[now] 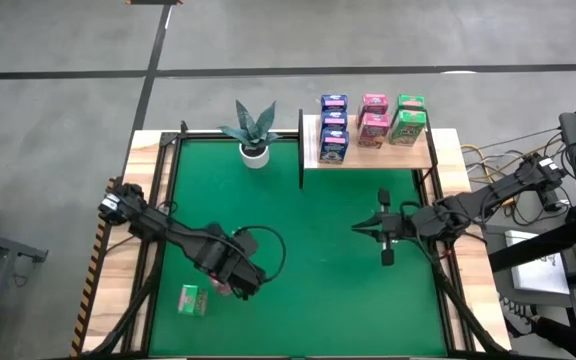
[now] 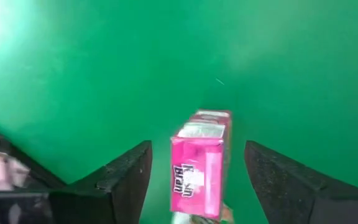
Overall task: Stack cereal on shelf
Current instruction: Put the pink cereal box on the shelf aligned with the other pink cereal boxes
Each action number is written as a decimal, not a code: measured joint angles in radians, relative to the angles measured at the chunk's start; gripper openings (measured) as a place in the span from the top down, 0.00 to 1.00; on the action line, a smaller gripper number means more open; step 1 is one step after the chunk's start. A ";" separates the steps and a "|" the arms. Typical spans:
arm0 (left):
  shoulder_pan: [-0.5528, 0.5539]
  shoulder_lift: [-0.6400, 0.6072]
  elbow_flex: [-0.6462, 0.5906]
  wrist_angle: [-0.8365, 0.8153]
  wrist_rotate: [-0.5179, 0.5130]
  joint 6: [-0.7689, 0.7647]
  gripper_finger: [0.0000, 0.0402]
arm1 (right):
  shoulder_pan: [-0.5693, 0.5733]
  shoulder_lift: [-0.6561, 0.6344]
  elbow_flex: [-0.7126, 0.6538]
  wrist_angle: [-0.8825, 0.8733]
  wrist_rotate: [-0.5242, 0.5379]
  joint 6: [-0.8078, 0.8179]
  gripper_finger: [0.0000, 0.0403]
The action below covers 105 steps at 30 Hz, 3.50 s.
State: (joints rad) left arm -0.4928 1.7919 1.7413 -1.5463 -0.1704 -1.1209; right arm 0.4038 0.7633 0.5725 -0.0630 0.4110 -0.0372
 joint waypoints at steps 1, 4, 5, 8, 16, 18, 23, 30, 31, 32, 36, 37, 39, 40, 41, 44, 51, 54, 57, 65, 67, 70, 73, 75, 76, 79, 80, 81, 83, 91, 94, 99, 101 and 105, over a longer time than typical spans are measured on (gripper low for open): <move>-0.002 -0.001 -0.005 0.018 0.018 -0.004 0.40 | 0.000 0.001 -0.007 0.013 0.000 0.000 0.97; -0.005 -0.007 -0.005 0.023 0.084 -0.044 0.38 | 0.000 0.001 -0.021 0.034 0.000 0.000 0.97; -0.006 -0.007 -0.007 0.012 0.101 -0.064 0.37 | 0.000 0.001 -0.022 0.036 0.000 0.002 0.97; -0.009 -0.006 -0.020 -0.005 0.130 -0.105 0.35 | 0.000 0.003 -0.022 0.046 0.000 0.002 0.97; -0.036 -0.006 -0.096 0.051 0.145 -0.130 0.29 | 0.000 0.003 -0.022 0.046 0.000 0.000 0.97; -0.042 -0.006 -0.123 0.045 0.144 -0.132 0.28 | 0.000 0.003 -0.022 0.046 0.000 0.000 0.97; -0.053 -0.007 -0.166 0.116 0.155 -0.122 0.28 | 0.000 0.003 -0.022 0.046 0.000 0.000 0.97; -0.054 -0.007 -0.208 0.139 0.149 -0.108 0.28 | 0.000 0.003 -0.022 0.047 0.000 0.000 0.97; -0.054 -0.007 -0.219 0.147 0.149 -0.108 0.28 | 0.000 0.003 -0.022 0.047 0.000 0.000 0.97; -0.054 -0.007 -0.229 0.163 0.151 -0.108 0.28 | 0.000 0.003 -0.022 0.047 0.000 0.001 0.97; -0.054 -0.007 -0.259 0.205 0.154 -0.103 0.28 | 0.000 0.003 -0.022 0.047 0.000 0.001 0.97; -0.054 -0.007 -0.267 0.204 0.154 -0.102 0.28 | 0.000 0.003 -0.022 0.047 0.000 0.002 0.97; -0.054 -0.007 -0.285 0.206 0.154 -0.102 0.28 | 0.000 0.003 -0.022 0.047 0.000 0.002 0.97; -0.054 -0.007 -0.294 0.209 0.157 -0.101 0.29 | 0.000 0.003 -0.022 0.047 0.000 0.002 0.97; -0.054 -0.007 -0.299 0.212 0.161 -0.100 0.30 | 0.000 0.003 -0.022 0.046 0.000 0.002 0.97; -0.055 -0.007 -0.304 0.213 0.162 -0.093 0.35 | 0.000 0.003 -0.022 0.047 0.000 0.003 0.97; -0.056 -0.007 -0.298 0.217 0.162 -0.093 0.49 | 0.000 0.003 -0.022 0.046 0.000 0.003 0.97; -0.056 -0.007 -0.295 0.218 0.162 -0.092 0.52 | 0.000 0.003 -0.022 0.046 0.001 0.003 0.97; -0.056 -0.007 -0.278 0.219 0.162 -0.078 0.53 | 0.000 0.003 -0.022 0.046 0.000 0.002 0.97; -0.040 -0.007 -0.172 0.219 0.141 0.038 0.54 | 0.000 -0.057 -0.022 -0.001 0.000 0.003 0.97; -0.024 -0.007 -0.128 0.221 0.113 0.094 0.54 | 0.000 -0.088 -0.022 -0.024 0.000 0.001 0.97; 0.014 -0.007 -0.056 0.224 0.062 0.189 0.54 | 0.000 -0.142 -0.022 -0.064 0.000 0.000 0.97; 0.061 -0.007 0.015 0.233 0.008 0.305 0.54 | 0.000 -0.185 -0.022 -0.066 0.000 -0.030 0.97; 0.098 -0.007 0.059 0.248 -0.004 0.392 0.54 | 0.000 -0.213 -0.022 -0.066 0.000 -0.057 0.97; 0.119 -0.007 0.080 0.261 -0.004 0.436 0.54 | 0.000 -0.225 -0.022 -0.066 0.000 -0.066 0.97; 0.185 -0.007 0.134 0.316 -0.005 0.577 0.54 | 0.000 -0.258 -0.022 -0.067 0.000 -0.099 0.97; 0.206 -0.007 0.151 0.336 -0.005 0.621 0.54 | 0.000 -0.270 -0.022 -0.066 0.000 -0.113 0.97; 0.228 -0.007 0.167 0.354 -0.005 0.664 0.54 | 0.000 -0.281 -0.022 -0.067 -0.001 -0.126 0.97; 0.269 -0.007 0.194 0.394 -0.005 0.746 0.54 | 0.000 -0.301 -0.022 -0.067 -0.002 -0.141 0.97; 0.399 -0.006 0.275 0.511 -0.005 1.007 0.54 | 0.000 -0.340 -0.022 -0.063 -0.026 -0.137 0.97; 0.417 -0.006 0.277 0.541 -0.005 1.077 0.54 | 0.000 -0.342 -0.019 -0.063 0.006 -0.108 0.97; 0.419 -0.006 0.240 0.624 -0.004 1.147 0.54 | 0.000 -0.303 0.028 -0.122 0.087 -0.046 0.97; 0.419 -0.005 0.221 0.654 -0.004 1.149 0.54 | -0.001 -0.276 0.043 -0.126 0.087 -0.034 0.97; 0.419 -0.005 0.183 0.705 -0.004 1.145 0.54 | -0.002 -0.210 0.084 -0.154 0.087 -0.021 0.93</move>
State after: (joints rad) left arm -0.0738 1.7870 1.9238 -0.8414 -0.1741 0.0241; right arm 0.4023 0.5538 0.6569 -0.2174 0.4984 -0.0578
